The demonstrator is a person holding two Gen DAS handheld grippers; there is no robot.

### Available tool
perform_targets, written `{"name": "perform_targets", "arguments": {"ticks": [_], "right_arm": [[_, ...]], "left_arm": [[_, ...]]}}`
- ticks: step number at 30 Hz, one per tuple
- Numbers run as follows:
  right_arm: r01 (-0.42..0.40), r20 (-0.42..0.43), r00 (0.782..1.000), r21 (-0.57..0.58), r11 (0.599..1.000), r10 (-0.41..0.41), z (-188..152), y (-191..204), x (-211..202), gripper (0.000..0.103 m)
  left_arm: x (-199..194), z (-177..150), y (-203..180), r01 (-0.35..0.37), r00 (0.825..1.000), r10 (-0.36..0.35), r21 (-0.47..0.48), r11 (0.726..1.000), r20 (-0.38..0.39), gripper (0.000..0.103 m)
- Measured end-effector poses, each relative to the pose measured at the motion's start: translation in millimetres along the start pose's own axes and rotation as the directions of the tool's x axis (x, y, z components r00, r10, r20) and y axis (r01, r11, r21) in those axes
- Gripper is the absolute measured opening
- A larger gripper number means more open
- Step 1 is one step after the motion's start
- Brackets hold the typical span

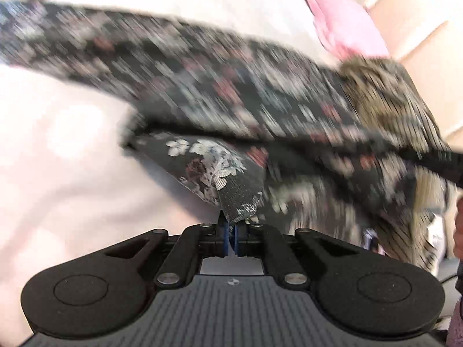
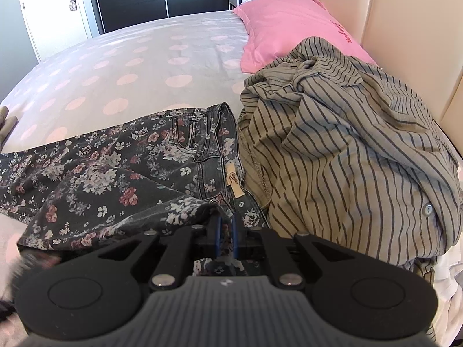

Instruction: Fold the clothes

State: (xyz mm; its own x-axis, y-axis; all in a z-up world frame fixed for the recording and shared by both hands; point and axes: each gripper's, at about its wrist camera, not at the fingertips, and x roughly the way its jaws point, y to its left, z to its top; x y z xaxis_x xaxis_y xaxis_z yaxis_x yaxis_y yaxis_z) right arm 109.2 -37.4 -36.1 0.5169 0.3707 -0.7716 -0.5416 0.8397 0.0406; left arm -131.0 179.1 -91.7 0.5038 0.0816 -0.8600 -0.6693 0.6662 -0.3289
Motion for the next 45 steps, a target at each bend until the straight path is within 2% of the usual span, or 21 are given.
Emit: {"name": "perform_targets", "arguments": {"ticks": [5, 9, 12, 18, 20, 24, 25, 27, 30, 32, 35, 36, 39, 45], "right_arm": [[-0.038, 0.011, 0.999, 0.014, 0.999, 0.038, 0.8, 0.8, -6.9, 0.009], [-0.090, 0.026, 0.996, 0.002, 0.996, 0.089, 1.4, 12.2, -15.8, 0.009], [-0.106, 0.038, 0.993, -0.034, 0.994, 0.107, 0.6, 27.6, -22.3, 0.009], [-0.171, 0.043, 0.983, -0.104, 0.980, 0.177, -8.2, 55.5, -38.4, 0.009], [-0.190, 0.037, 0.980, -0.116, 0.975, 0.196, -14.6, 61.3, -43.7, 0.009], [-0.227, -0.007, 0.974, -0.141, 0.964, 0.228, -31.0, 69.5, -49.9, 0.009], [-0.223, -0.014, 0.975, -0.152, 0.963, 0.223, -35.1, 71.8, -50.0, 0.009], [-0.206, -0.025, 0.979, -0.159, 0.966, 0.205, -38.7, 72.9, -46.6, 0.009], [-0.204, -0.042, 0.979, -0.132, 0.970, 0.200, -35.7, 67.2, -40.5, 0.009], [-0.208, -0.044, 0.978, -0.097, 0.973, 0.204, -31.7, 59.6, -38.6, 0.009], [-0.204, -0.034, 0.979, -0.046, 0.978, 0.203, -26.4, 48.1, -37.8, 0.009], [-0.200, -0.032, 0.979, -0.036, 0.979, 0.199, -25.3, 45.9, -37.0, 0.009], [-0.170, -0.048, 0.985, -0.017, 0.985, 0.169, -23.6, 42.3, -30.3, 0.008], [-0.095, -0.063, 0.994, -0.024, 0.995, 0.093, -21.4, 39.6, -21.7, 0.008]], "left_arm": [[-51.9, 24.7, 37.1, -0.067, 0.991, 0.066, 0.005, 0.998, 0.119, 0.001], [-91.5, 45.1, 61.5, -0.153, 0.969, 0.151, -0.007, 0.988, 0.197, 0.001], [-124.3, 59.3, 81.2, -0.218, 0.937, 0.218, -0.033, 0.975, 0.273, 0.001], [-181.9, 77.9, 117.2, -0.327, 0.849, 0.338, -0.099, 0.940, 0.405, 0.001], [-194.9, 77.6, 125.7, -0.349, 0.832, 0.360, -0.106, 0.931, 0.422, 0.001], [-205.2, 70.3, 138.8, -0.403, 0.811, 0.400, -0.089, 0.911, 0.427, 0.001], [-202.5, 68.4, 141.1, -0.418, 0.811, 0.409, -0.075, 0.906, 0.417, 0.001], [-195.3, 65.4, 150.8, -0.431, 0.829, 0.422, -0.059, 0.900, 0.367, 0.001], [-169.1, 61.1, 162.5, -0.437, 0.871, 0.429, -0.022, 0.899, 0.238, 0.001], [-148.1, 55.4, 166.2, -0.437, 0.892, 0.430, 0.027, 0.899, 0.144, 0.002], [-123.1, 42.8, 165.7, -0.395, 0.918, 0.395, 0.117, 0.911, 0.022, 0.002], [-116.3, 37.8, 163.7, -0.383, 0.921, 0.389, 0.150, 0.912, -0.014, 0.003], [-108.4, 26.1, 158.7, -0.369, 0.920, 0.388, 0.221, 0.903, -0.050, 0.007], [-115.4, 27.5, 152.9, -0.296, 0.936, 0.337, 0.290, 0.910, -0.103, 0.017]]}}
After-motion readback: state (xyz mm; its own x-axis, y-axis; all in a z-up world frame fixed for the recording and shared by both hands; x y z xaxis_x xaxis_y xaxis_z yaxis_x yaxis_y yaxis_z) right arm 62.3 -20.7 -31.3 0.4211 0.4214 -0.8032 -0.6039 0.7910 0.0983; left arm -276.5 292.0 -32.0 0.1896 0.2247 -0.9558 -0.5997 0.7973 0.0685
